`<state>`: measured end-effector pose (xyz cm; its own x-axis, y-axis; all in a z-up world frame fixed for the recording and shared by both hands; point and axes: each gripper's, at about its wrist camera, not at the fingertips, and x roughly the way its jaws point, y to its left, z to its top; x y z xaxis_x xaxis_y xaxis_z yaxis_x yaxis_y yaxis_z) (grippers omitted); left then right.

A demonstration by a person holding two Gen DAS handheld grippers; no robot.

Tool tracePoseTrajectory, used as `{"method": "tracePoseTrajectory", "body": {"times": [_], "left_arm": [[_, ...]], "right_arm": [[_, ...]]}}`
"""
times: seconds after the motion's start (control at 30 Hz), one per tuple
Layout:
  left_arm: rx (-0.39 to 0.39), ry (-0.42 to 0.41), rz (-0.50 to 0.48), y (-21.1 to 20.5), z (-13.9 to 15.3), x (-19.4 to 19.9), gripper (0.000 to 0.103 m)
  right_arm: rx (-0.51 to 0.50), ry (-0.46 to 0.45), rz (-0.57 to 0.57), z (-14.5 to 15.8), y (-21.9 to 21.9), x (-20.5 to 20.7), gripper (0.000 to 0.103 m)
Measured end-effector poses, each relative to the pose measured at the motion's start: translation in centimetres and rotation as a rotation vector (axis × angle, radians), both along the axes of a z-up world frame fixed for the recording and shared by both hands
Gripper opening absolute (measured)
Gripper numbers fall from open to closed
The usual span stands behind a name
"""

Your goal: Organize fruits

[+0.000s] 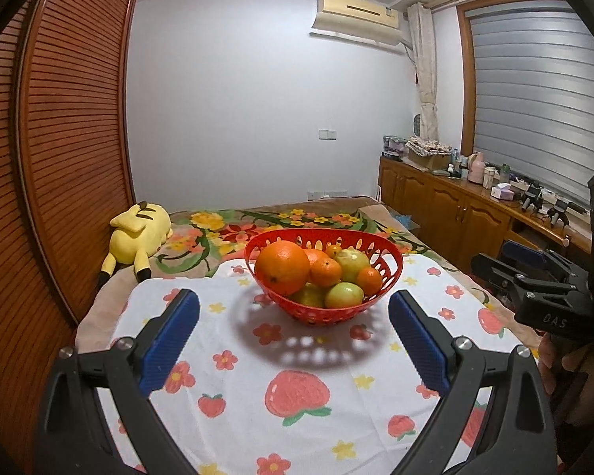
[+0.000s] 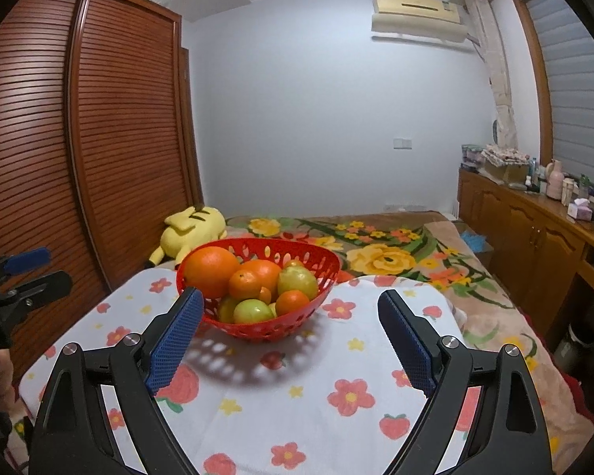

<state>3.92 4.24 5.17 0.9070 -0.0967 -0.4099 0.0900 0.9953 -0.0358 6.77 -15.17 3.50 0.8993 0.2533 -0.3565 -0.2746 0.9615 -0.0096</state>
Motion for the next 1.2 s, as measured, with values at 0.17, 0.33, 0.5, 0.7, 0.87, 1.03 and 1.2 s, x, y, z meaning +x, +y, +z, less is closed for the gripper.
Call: {"method": "tracePoseTrajectory", "body": {"times": [0.17,0.33,0.5,0.7,0.87,1.03,1.2], "left_arm": [[0.003,0.003,0.013,0.4,-0.4,-0.8,0.097],[-0.002,0.011,0.024,0.9,-0.8,-0.7,0.097],[-0.007,0.019,0.03,1.1,-1.1,-0.5,0.097],[-0.009,0.015,0.029,1.2,-1.1,-0.5,0.097],[-0.006,0.009,0.027,1.3,-1.4,-0.8,0.097],[-0.01,0.009,0.027,1.2,-1.4,-0.9,0.098],[-0.009,0.009,0.026,1.2,-1.3,-1.0,0.097]], "right_arm": [[-0.002,-0.002,-0.007,-0.3,-0.1,-0.6,0.092],[-0.007,-0.008,-0.011,-0.3,0.1,-0.9,0.092],[-0.012,-0.023,-0.013,-0.2,0.1,-1.2,0.092],[-0.016,-0.027,-0.016,-0.2,0.4,-1.4,0.092],[-0.015,-0.024,-0.014,-0.3,0.5,-1.5,0.092],[-0.014,-0.02,-0.014,-0.4,0.5,-1.5,0.092],[-0.016,-0.02,-0.014,-0.5,0.5,-1.5,0.092]]}}
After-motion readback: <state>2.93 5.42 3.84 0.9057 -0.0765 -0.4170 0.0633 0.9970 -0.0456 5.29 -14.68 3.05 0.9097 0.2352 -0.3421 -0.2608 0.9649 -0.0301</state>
